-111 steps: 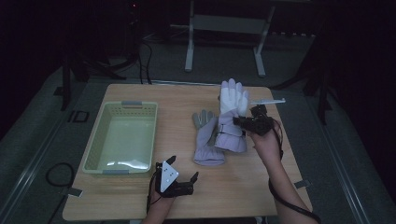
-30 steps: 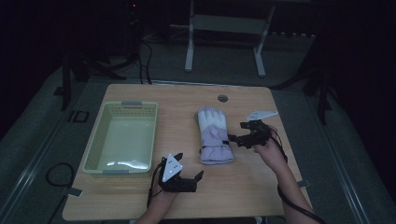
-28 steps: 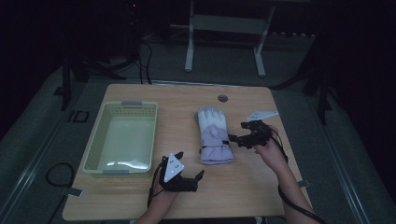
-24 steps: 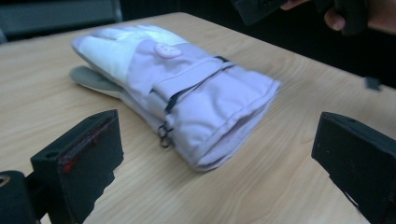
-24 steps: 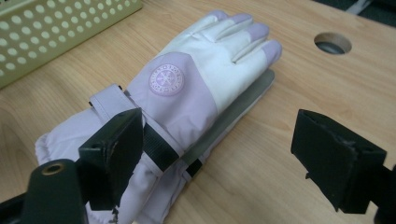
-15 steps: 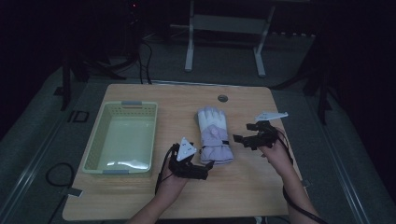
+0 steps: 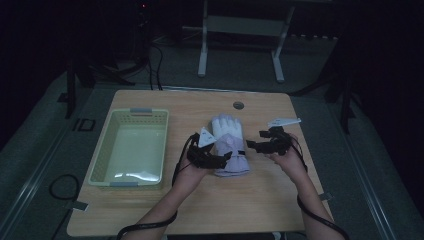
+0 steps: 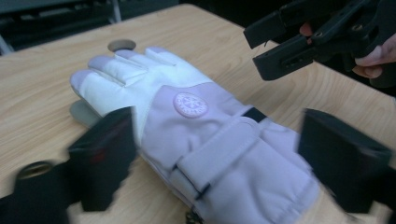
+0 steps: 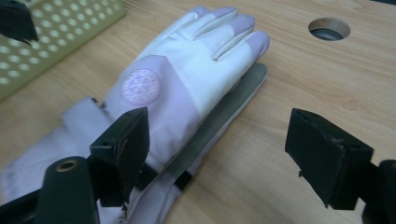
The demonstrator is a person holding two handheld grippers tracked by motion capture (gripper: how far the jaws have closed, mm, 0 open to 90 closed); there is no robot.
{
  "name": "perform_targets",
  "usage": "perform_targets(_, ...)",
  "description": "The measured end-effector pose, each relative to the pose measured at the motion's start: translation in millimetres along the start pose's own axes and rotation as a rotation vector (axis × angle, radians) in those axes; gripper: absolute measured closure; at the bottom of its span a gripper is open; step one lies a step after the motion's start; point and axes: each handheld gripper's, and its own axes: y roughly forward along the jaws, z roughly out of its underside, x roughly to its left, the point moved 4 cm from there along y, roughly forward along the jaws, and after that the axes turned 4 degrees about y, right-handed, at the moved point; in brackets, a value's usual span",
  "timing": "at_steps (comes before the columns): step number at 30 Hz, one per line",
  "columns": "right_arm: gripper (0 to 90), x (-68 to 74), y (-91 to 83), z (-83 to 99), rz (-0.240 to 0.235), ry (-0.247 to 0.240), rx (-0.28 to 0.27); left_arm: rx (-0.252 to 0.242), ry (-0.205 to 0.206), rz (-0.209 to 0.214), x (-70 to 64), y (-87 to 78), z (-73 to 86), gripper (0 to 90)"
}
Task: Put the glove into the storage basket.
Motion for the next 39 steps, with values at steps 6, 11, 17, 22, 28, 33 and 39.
perform_targets(6,42.8,-4.2,16.0,-6.4,0.032,0.012,0.026,0.081,-0.022,-0.021,17.5,26.9,-0.9,21.2)
perform_targets(11,46.4,-0.5,28.9,-7.7,0.021,0.014,0.053,0.119,-0.067,-0.058,30.9,39.8,-0.9,29.4)
perform_targets(17,44.5,8.4,38.4,1.5,-0.017,0.003,0.100,0.222,-0.108,-0.034,32.4,52.6,16.4,30.5)
perform_targets(22,41.8,9.7,56.0,16.5,-0.032,0.011,0.191,0.278,-0.167,-0.027,33.0,64.4,34.8,29.7)
perform_targets(28,40.7,1.7,67.8,23.0,-0.070,0.104,0.279,0.309,-0.203,0.061,36.7,73.0,38.3,34.3)
perform_targets(33,60.1,3.6,70.5,22.9,-0.128,0.170,0.308,0.317,-0.233,0.132,38.4,74.1,38.3,49.0)
perform_targets(39,75.3,11.1,67.8,20.3,-0.074,0.111,0.282,0.313,-0.240,0.155,38.0,73.2,35.2,66.0)
